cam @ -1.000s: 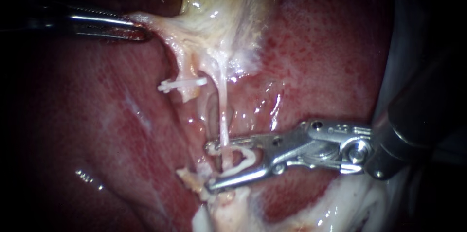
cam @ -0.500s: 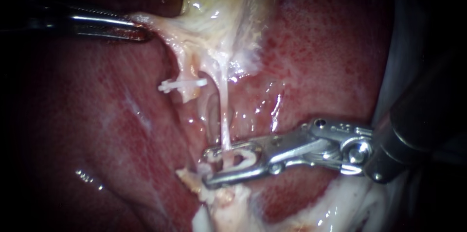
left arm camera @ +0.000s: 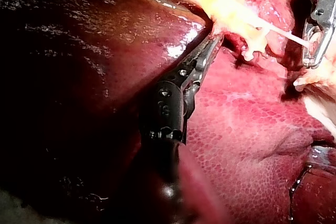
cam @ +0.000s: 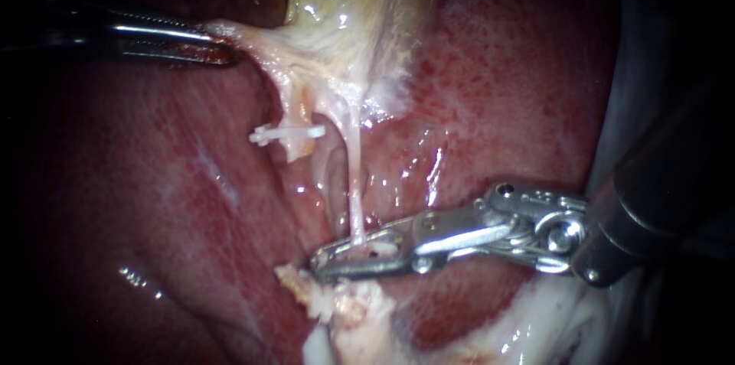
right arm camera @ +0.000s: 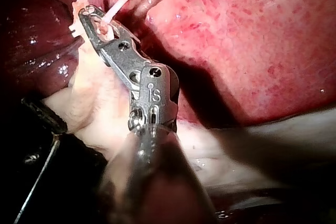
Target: Clipping first clip right tube
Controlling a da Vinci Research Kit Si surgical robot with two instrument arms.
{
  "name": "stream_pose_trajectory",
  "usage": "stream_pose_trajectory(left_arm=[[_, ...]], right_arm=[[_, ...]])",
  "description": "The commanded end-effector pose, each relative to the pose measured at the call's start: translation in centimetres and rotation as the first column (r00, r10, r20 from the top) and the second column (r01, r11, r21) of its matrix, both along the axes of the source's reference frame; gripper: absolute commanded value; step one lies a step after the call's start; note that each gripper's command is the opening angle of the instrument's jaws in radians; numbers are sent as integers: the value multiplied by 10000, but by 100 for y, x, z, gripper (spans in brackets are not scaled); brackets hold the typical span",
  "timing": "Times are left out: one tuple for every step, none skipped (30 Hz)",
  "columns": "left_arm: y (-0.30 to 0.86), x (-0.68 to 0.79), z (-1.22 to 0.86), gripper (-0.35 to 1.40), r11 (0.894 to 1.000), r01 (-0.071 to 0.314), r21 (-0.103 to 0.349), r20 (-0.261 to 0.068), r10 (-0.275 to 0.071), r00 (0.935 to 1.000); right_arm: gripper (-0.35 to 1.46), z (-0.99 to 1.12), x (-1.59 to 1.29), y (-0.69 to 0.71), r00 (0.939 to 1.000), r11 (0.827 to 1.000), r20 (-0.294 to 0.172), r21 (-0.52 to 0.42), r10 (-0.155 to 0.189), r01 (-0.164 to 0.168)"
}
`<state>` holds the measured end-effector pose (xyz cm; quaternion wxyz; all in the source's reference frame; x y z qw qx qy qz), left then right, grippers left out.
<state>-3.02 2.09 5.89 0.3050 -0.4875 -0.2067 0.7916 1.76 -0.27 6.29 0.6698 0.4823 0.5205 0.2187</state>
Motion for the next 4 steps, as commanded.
stream_pose_trajectory(left_arm=[[0, 0, 0, -35, 10000, 1, 4, -3, -1, 10000], [0, 0, 0, -35, 10000, 3, 4, -4, -3, 10000], [0, 0, 0, -35, 10000, 4, 4, -4, -4, 10000], [0, -1, 0, -35, 10000, 4, 4, -5, -4, 10000]], right_arm=[[-35, 1, 0, -1, 10000, 10000, 4, 19, -3, 3], [-35, 1, 0, -1, 10000, 10000, 3, 18, -6, 6], [-35, 1, -1, -1, 10000, 10000, 2, 18, -7, 7], [-35, 1, -1, -1, 10000, 10000, 1, 18, -8, 8]])
